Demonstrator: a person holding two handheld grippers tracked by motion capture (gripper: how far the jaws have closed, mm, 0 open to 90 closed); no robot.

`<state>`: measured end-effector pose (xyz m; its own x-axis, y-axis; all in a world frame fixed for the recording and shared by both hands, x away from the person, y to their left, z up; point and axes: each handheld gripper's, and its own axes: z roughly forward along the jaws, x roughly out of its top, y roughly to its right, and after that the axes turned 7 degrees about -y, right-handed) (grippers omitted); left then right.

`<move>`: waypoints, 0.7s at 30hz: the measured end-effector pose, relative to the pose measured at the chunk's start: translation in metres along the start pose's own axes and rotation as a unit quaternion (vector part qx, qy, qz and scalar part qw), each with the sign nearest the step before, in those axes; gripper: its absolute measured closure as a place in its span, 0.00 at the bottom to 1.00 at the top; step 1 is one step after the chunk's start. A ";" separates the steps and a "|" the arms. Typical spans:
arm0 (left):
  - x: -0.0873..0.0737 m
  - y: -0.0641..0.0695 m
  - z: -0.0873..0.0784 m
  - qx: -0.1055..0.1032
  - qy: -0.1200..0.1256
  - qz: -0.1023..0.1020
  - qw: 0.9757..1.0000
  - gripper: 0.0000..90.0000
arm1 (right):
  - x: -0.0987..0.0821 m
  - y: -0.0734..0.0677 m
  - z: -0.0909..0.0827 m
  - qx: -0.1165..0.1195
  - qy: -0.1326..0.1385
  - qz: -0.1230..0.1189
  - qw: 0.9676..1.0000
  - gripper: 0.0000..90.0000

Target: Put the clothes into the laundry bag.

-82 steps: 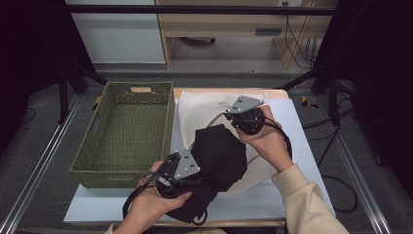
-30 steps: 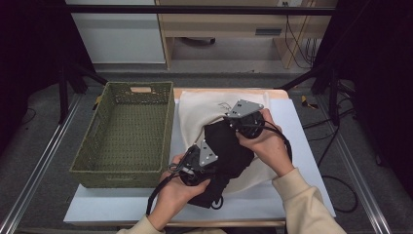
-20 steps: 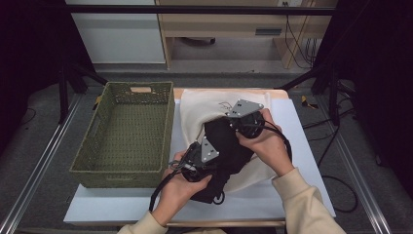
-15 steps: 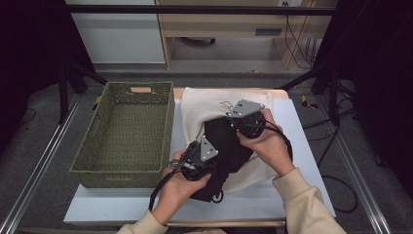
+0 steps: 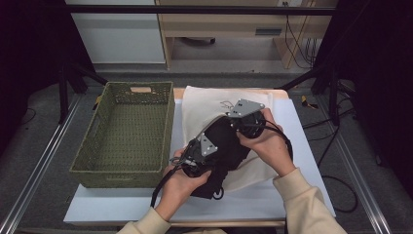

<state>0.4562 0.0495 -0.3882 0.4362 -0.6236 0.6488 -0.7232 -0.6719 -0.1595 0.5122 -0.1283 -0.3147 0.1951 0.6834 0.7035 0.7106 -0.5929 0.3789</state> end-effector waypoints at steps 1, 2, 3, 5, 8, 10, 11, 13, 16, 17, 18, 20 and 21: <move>-0.001 -0.002 0.002 0.001 -0.004 -0.001 1.000 0.62 | 0.000 0.000 -0.001 0.001 0.000 0.001 1.000 0.96; -0.001 -0.003 0.005 0.001 -0.005 -0.006 1.000 0.62 | 0.000 0.000 -0.001 0.000 0.001 0.001 1.000 0.97; -0.001 -0.003 0.006 0.000 -0.006 -0.009 1.000 0.62 | 0.001 0.001 -0.001 0.000 0.002 0.000 1.000 0.97; 0.000 -0.003 0.010 0.002 0.000 -0.016 1.000 0.62 | 0.001 0.001 -0.002 0.000 0.002 0.000 1.000 0.97; 0.001 -0.001 0.014 0.004 -0.002 -0.017 1.000 0.62 | 0.001 0.001 -0.002 -0.001 0.002 -0.002 1.000 0.97; 0.002 0.001 0.017 0.002 -0.003 -0.018 1.000 0.62 | 0.001 0.002 -0.002 0.002 0.002 -0.004 1.000 0.97; 0.003 0.002 0.018 0.002 -0.002 -0.018 1.000 0.62 | 0.001 0.002 -0.002 0.003 0.002 -0.004 1.000 0.97; 0.004 0.004 0.021 0.001 -0.003 -0.018 1.000 0.61 | 0.002 0.003 -0.001 0.004 0.003 -0.005 1.000 0.97; 0.005 0.007 0.026 -0.002 -0.003 -0.017 1.000 0.61 | 0.003 0.004 0.000 0.006 0.001 -0.007 1.000 0.97; 0.006 0.009 0.027 -0.002 -0.003 -0.014 1.000 0.61 | 0.003 0.004 0.000 0.007 0.001 -0.009 1.000 0.97; 0.006 0.010 0.028 -0.001 -0.003 -0.014 1.000 0.61 | 0.004 0.005 0.000 0.008 0.000 -0.010 1.000 0.97; 0.007 0.013 0.030 -0.001 -0.003 -0.010 1.000 0.61 | 0.005 0.005 0.001 0.009 -0.002 -0.013 1.000 0.97; 0.008 0.015 0.032 -0.001 -0.002 -0.011 1.000 0.61 | 0.006 0.005 0.000 0.009 -0.003 -0.014 1.000 0.97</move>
<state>0.4658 0.0221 -0.4090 0.4538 -0.6101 0.6495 -0.7143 -0.6848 -0.1441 0.5172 -0.1274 -0.3092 0.1795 0.7021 0.6891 0.7279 -0.5660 0.3871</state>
